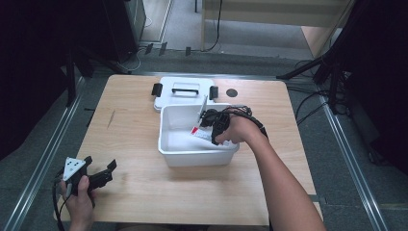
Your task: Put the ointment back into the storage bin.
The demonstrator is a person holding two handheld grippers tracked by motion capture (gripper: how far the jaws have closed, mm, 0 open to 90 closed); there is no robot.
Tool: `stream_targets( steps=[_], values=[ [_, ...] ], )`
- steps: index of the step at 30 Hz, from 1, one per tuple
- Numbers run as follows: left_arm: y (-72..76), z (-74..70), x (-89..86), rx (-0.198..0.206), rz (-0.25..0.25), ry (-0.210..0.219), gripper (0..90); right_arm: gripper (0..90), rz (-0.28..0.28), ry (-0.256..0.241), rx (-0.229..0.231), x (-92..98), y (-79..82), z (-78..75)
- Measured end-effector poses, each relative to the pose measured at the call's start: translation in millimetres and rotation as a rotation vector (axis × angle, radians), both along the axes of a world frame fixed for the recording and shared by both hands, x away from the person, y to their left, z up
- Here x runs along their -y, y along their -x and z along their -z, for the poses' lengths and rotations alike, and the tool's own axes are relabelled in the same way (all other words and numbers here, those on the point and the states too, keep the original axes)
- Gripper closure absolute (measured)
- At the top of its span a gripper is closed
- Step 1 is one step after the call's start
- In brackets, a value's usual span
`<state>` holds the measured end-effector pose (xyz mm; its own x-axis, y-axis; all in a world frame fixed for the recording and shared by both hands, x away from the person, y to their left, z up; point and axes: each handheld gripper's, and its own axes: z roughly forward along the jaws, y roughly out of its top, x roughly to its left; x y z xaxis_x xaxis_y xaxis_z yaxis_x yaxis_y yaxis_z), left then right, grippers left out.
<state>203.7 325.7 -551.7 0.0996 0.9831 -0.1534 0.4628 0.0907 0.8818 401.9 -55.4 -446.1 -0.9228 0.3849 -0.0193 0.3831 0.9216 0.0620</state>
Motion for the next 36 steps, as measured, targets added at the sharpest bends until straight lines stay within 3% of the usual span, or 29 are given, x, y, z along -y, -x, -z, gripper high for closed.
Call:
stream_targets(
  steps=[18, 32, 36],
  values=[
    [-0.2, 0.0, -0.1, -0.001, 0.0, 0.001, 7.0, 72.1, -0.008, 0.074, 0.001, -4.8, -1.3, 16.2],
    [-0.2, 0.0, -0.1, -0.002, 0.0, 0.001, 7.0, 71.8, -0.008, 0.075, -0.004, -3.5, -0.5, 18.4],
    [-0.2, 0.0, -0.1, -0.002, 0.0, 0.001, 7.0, 59.0, -0.009, 0.07, 0.002, -3.3, 0.5, 17.4]
  ],
)
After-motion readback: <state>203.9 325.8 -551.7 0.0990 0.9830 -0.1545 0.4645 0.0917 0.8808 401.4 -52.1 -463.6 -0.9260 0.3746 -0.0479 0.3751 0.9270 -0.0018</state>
